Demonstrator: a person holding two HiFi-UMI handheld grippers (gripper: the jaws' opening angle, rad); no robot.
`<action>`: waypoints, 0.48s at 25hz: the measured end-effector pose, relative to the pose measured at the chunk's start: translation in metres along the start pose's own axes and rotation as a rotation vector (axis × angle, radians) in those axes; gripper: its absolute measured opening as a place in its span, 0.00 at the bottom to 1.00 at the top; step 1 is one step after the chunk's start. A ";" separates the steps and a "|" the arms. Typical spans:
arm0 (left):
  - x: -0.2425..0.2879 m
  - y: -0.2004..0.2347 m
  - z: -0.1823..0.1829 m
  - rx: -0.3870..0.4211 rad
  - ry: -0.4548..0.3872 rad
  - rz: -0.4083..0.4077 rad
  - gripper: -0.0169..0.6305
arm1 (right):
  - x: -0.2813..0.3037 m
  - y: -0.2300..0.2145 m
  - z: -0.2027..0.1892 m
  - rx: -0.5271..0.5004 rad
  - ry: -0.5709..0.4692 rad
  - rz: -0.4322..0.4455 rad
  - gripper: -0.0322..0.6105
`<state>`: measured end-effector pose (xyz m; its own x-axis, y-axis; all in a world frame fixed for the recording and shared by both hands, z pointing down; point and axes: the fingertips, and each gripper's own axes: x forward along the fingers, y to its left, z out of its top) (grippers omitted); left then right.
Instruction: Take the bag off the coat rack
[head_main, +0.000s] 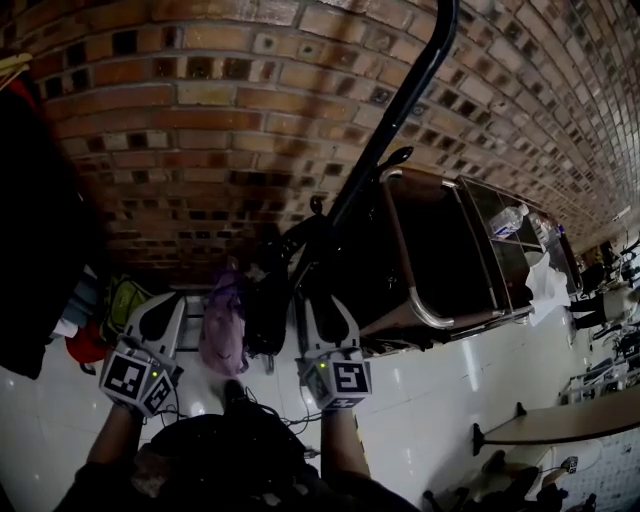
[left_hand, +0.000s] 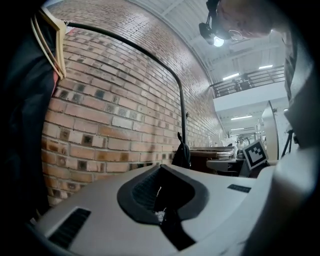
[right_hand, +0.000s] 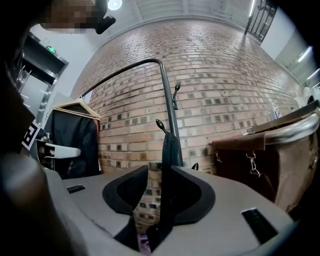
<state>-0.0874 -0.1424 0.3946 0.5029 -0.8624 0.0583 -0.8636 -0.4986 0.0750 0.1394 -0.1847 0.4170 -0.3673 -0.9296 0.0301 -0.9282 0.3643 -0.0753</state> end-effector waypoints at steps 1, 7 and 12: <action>0.007 0.001 0.000 -0.001 0.000 0.004 0.08 | 0.007 -0.003 0.000 0.001 0.000 0.010 0.29; 0.048 0.003 0.005 0.001 -0.011 0.026 0.08 | 0.043 -0.019 -0.002 0.004 0.019 0.064 0.44; 0.079 0.005 0.006 0.005 -0.005 0.034 0.08 | 0.073 -0.027 -0.007 0.001 0.040 0.111 0.47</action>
<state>-0.0521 -0.2132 0.3940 0.4730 -0.8793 0.0557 -0.8804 -0.4693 0.0679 0.1370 -0.2625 0.4281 -0.4697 -0.8807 0.0612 -0.8817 0.4646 -0.0817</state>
